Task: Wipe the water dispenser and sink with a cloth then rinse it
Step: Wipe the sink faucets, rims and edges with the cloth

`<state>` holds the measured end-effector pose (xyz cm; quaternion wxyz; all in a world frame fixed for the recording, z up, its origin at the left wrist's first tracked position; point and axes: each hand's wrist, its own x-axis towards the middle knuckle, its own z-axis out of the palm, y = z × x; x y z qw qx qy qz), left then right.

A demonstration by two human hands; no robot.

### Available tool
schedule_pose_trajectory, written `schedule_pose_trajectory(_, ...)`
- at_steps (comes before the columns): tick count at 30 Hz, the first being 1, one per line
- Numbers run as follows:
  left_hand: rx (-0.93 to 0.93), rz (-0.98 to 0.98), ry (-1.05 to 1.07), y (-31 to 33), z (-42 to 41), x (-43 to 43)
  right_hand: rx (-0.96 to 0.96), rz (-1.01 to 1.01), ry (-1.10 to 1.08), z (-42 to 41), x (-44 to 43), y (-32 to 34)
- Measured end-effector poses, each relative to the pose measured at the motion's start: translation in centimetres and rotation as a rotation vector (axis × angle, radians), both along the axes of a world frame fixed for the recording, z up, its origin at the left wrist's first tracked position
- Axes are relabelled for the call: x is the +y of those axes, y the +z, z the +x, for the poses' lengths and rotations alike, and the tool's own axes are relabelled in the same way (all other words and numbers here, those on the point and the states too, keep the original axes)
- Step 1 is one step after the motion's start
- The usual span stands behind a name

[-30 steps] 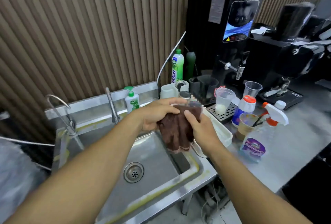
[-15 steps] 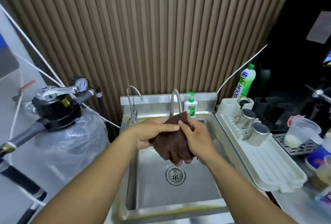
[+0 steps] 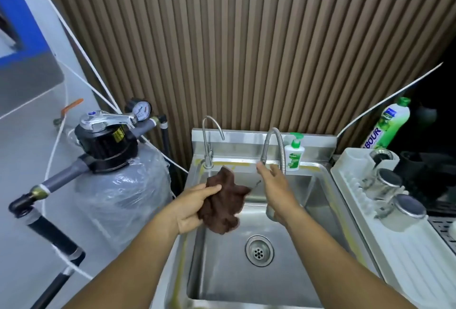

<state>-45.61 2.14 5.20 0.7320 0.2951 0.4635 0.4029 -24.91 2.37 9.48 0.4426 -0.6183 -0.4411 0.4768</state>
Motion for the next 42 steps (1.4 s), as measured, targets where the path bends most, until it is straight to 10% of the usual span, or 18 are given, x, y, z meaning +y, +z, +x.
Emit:
schedule_pose_trajectory(16,0.012,-0.193,0.664,-4.2,13.8,13.2,-0.232,0.085,-0.337,17.8,9.6,-2.1)
schedule_pose_trajectory(30,-0.005,-0.132,0.902,-3.1,11.8,23.9,-0.293,0.007,-0.096,12.0,12.9,-5.1)
schedule_pose_trajectory(35,0.509,0.013,1.125,-3.4,11.2,27.3,-0.387,-0.077,-0.092,10.8,14.1,-6.9)
schedule_pose_trajectory(42,1.088,0.183,0.793,-7.4,10.7,29.9,-0.464,-0.194,0.039,8.7,17.1,-10.5)
